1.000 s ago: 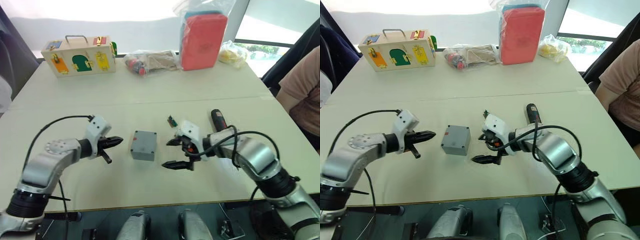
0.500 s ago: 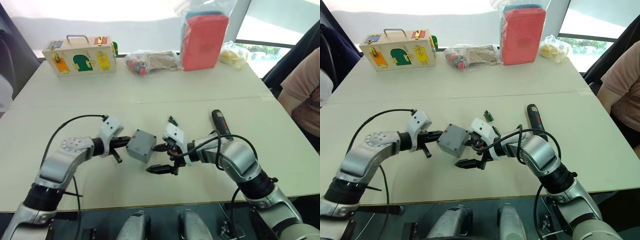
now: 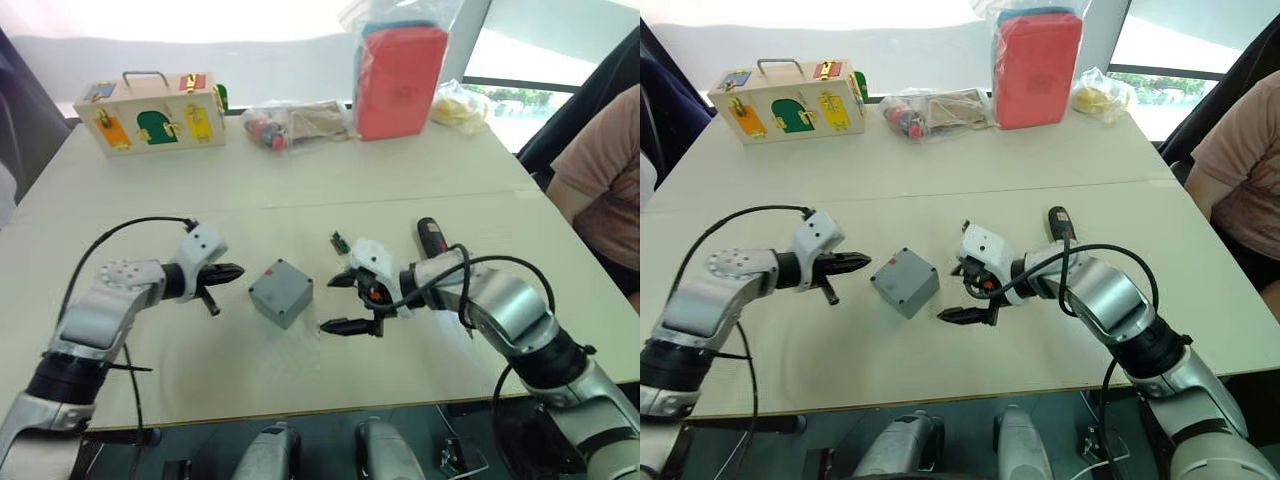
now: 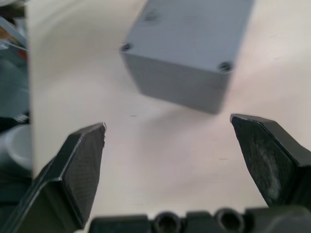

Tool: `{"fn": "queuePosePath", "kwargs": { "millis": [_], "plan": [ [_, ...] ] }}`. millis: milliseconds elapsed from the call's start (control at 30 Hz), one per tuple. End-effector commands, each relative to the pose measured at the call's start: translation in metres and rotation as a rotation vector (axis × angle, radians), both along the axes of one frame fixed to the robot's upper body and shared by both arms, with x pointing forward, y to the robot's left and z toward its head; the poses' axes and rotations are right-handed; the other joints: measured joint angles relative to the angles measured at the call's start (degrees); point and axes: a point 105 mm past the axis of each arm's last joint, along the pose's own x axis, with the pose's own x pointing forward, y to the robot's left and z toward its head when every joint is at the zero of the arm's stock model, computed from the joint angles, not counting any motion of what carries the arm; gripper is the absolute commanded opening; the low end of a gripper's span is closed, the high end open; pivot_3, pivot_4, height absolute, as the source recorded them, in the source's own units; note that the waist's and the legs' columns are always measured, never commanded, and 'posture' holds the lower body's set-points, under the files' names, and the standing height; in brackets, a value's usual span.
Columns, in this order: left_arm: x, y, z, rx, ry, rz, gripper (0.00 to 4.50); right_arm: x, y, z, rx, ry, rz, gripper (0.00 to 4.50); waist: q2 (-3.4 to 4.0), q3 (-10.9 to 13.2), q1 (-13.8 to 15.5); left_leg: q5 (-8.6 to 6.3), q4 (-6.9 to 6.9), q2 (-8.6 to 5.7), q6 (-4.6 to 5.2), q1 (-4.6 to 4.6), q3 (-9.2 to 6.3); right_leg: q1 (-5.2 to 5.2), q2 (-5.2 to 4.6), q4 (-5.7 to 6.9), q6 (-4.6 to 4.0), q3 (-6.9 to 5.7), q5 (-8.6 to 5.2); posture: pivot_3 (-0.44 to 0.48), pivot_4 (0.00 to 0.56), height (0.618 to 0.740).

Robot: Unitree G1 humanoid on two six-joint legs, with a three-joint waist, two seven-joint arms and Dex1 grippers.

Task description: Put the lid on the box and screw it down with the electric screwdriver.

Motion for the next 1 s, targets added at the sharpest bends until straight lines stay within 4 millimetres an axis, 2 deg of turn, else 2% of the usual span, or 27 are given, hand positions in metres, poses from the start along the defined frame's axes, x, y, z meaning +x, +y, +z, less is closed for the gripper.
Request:
{"fn": "queuePosePath", "kwargs": {
  "millis": [33,133,267,567,700,1000],
  "plan": [
    [-0.027,-0.008,0.008,-0.023,0.021,-0.059,0.00,0.009,0.009,-0.003,-0.015,-0.098,0.067,4.34,-0.01,0.0,0.0,0.00,0.00,0.00,0.00,-0.01,0.01,-0.01,0.00,-0.02,0.00,0.01,0.00,0.000,0.150,0.740],
    [-0.040,-0.013,0.002,-0.036,0.047,-0.052,0.00,0.012,0.014,-0.013,-0.041,-0.130,0.105,4.34,0.00,0.0,0.4,0.00,0.00,0.00,0.01,-0.01,0.00,0.03,-0.02,-0.03,0.00,0.05,0.00,0.000,0.150,0.740],
    [-0.044,-0.024,-0.003,-0.070,0.056,-0.046,0.00,0.007,0.022,-0.018,-0.022,-0.110,0.149,4.34,-0.01,0.0,0.6,0.00,0.02,-0.01,0.01,0.00,-0.06,0.10,-0.03,0.00,0.00,-0.01,0.00,0.000,0.150,0.740],
    [-0.031,-0.044,-0.006,-0.099,0.036,-0.070,0.00,-0.015,0.029,-0.019,0.022,-0.020,0.200,4.34,-0.01,0.0,0.4,0.01,0.02,0.00,-0.01,0.02,-0.06,0.09,0.00,-0.01,0.00,-0.02,0.00,0.000,0.150,0.740],
    [-0.027,-0.040,-0.015,-0.090,0.034,-0.070,0.00,-0.020,0.028,-0.020,0.027,-0.001,0.188,4.34,0.00,0.0,0.4,0.01,0.02,0.00,-0.02,0.02,-0.06,0.08,0.01,0.00,-0.01,-0.02,0.00,0.000,0.150,0.740],
    [-0.006,-0.016,-0.046,-0.082,0.036,-0.058,0.00,-0.030,0.029,-0.019,0.050,0.022,0.165,4.34,0.01,0.0,0.6,0.01,0.02,-0.01,-0.03,0.05,-0.07,0.12,-0.02,-0.01,-0.01,-0.03,0.00,0.000,0.150,0.740]
  ]
}}
